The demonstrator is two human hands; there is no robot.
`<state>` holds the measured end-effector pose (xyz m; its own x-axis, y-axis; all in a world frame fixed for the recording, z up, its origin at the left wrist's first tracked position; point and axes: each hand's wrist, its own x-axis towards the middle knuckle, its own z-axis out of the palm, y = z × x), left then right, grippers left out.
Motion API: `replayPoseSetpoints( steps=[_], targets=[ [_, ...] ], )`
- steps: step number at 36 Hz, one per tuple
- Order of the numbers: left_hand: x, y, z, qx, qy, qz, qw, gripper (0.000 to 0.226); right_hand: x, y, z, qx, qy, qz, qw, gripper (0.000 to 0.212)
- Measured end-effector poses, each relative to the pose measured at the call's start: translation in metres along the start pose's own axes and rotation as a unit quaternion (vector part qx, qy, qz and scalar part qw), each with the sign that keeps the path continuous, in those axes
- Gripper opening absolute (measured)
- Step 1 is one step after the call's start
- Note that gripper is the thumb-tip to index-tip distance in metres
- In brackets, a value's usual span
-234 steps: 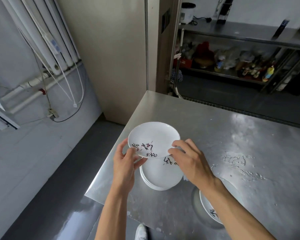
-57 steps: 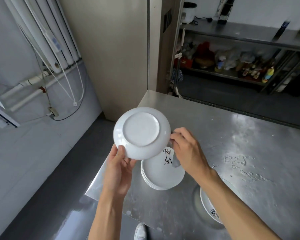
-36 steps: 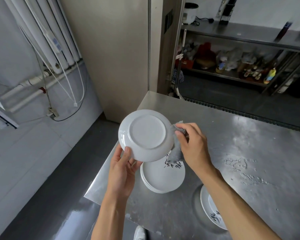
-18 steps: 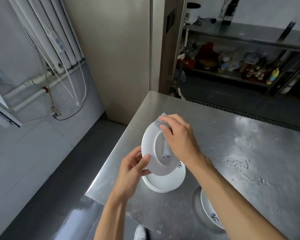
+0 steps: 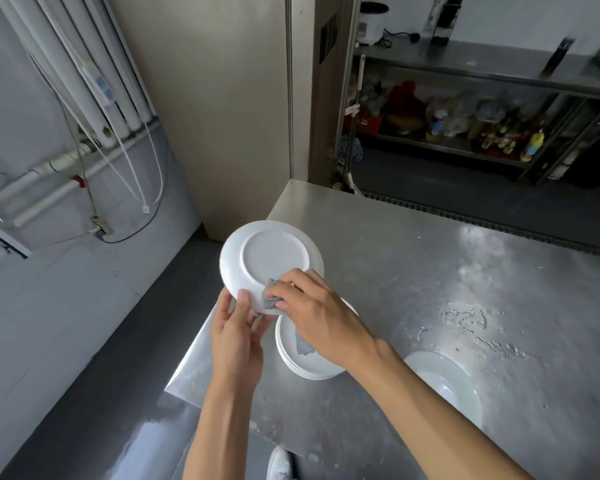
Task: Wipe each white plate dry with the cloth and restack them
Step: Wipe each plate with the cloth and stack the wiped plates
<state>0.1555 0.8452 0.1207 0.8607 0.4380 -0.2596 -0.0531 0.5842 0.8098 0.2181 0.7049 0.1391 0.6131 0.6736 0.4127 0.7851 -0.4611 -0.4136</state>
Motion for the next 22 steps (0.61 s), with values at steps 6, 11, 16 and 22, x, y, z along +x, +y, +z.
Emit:
replayPoseSetpoints(
  steps=[6, 11, 16, 22],
  targets=[
    [0.002, 0.008, -0.009, -0.033, 0.010, -0.014, 0.999, 0.032, -0.019, 0.011, -0.005, -0.106, 0.032, -0.010, 0.994, 0.042],
    [-0.002, 0.009, -0.013, -0.012, -0.012, -0.026, 1.000, 0.030, -0.025, 0.026, -0.012, -0.114, 0.052, 0.053, 0.991, 0.060],
    [-0.010, 0.008, -0.013, 0.013, -0.060, -0.037, 0.997, 0.036, -0.022, 0.032, -0.024, -0.061, 0.120, 0.135, 0.982, 0.031],
    [-0.021, 0.007, -0.012, 0.077, -0.113, -0.033, 0.990, 0.024, 0.002, 0.028, -0.039, -0.041, 0.138, 0.208, 0.968, 0.018]
  ],
)
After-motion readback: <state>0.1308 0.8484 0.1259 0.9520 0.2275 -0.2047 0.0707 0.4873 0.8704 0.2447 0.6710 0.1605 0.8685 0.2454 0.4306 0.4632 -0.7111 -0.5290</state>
